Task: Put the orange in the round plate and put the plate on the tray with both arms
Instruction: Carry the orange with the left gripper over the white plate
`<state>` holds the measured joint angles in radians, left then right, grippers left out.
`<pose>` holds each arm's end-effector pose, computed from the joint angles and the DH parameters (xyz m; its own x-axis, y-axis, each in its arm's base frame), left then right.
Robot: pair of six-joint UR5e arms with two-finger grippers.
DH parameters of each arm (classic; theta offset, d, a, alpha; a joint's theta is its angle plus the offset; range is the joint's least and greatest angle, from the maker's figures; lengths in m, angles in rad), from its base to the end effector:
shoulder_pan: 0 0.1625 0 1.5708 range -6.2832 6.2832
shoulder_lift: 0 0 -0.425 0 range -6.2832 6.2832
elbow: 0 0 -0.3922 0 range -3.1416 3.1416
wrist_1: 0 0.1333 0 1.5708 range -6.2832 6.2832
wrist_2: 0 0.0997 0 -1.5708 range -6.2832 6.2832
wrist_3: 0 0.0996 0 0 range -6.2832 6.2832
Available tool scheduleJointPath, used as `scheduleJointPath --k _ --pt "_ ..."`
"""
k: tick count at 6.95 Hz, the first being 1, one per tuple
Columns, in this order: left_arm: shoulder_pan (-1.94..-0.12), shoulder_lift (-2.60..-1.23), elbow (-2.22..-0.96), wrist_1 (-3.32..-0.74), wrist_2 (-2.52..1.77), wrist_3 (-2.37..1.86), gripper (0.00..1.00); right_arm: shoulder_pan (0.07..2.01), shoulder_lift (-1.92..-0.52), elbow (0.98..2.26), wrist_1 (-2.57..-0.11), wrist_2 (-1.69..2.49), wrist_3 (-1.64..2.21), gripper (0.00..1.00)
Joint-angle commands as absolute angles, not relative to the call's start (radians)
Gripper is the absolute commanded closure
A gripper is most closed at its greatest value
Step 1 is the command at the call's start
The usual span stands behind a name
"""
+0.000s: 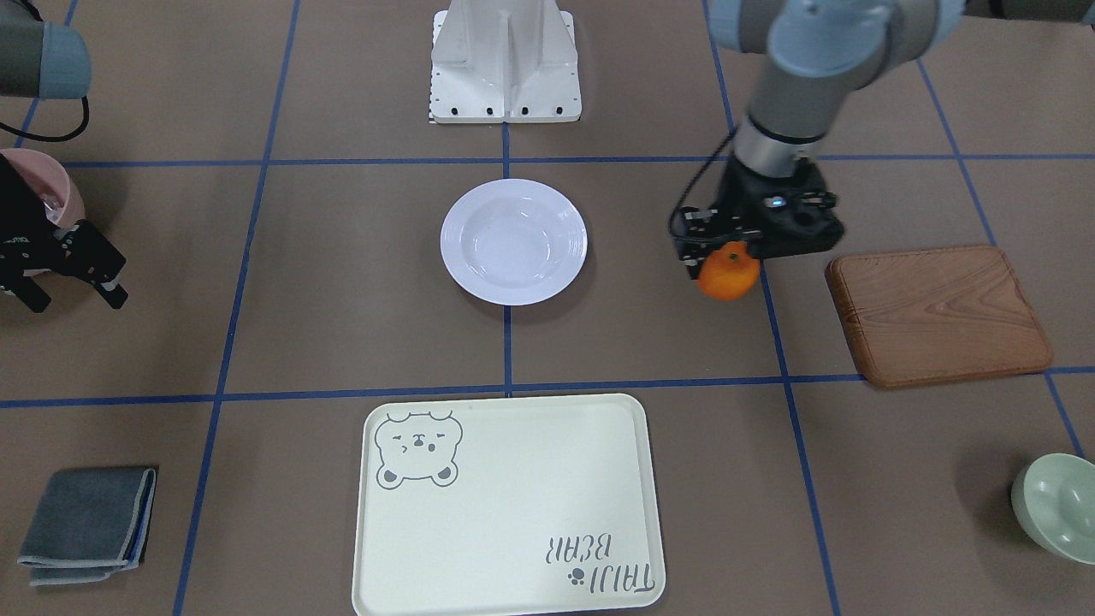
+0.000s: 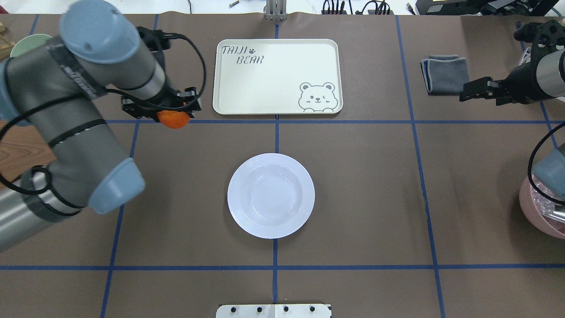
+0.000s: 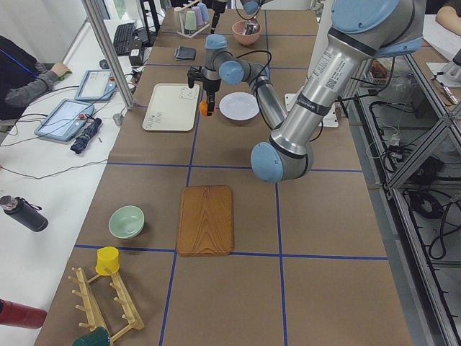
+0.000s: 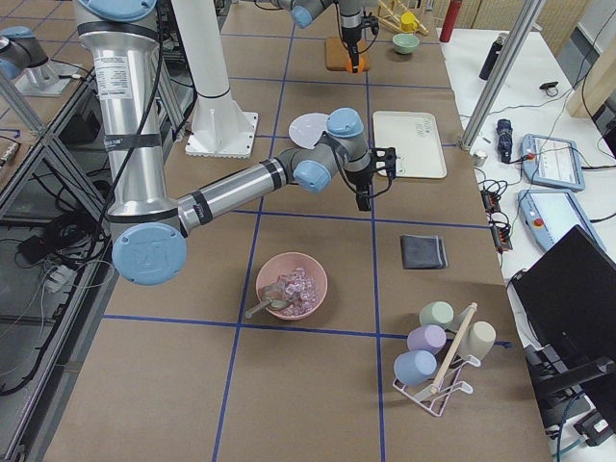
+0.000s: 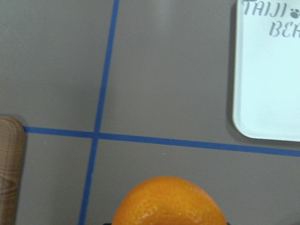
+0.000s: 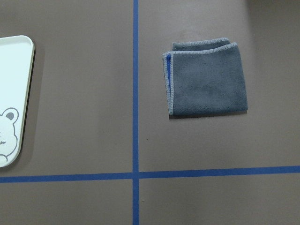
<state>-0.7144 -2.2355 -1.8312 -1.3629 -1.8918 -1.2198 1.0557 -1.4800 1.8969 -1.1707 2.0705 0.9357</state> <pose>0.4133 -0.4933 0.1895 0.6945 -0.1704 -0.6990 0.2409 0.9705 0.0027 -0.1862 -0.5026 0.4141 0.6225 0.0426 0.7815 -0.2763 0.9462 0.1685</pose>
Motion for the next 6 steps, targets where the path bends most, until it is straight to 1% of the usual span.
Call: scheduleJointPath --k 1,2,3,6 --pt "-0.562 -2.408 -1.665 -1.356 -1.771 -1.371 1.00 1.051 -1.471 1.896 -1.170 2.069 0.949 0.01" --pt "-0.523 -2.410 -1.596 -1.441 -1.767 -1.390 1.00 1.046 -1.468 1.896 -1.170 2.069 0.953 0.01" --pt "-0.471 -2.390 -1.554 -1.532 -1.766 -1.391 1.00 1.046 -1.465 1.893 -1.170 2.068 0.953 0.01" --pt "-0.394 -2.388 -1.551 -1.571 -1.743 -1.447 1.00 1.045 -1.465 1.891 -1.170 2.066 0.953 0.01"
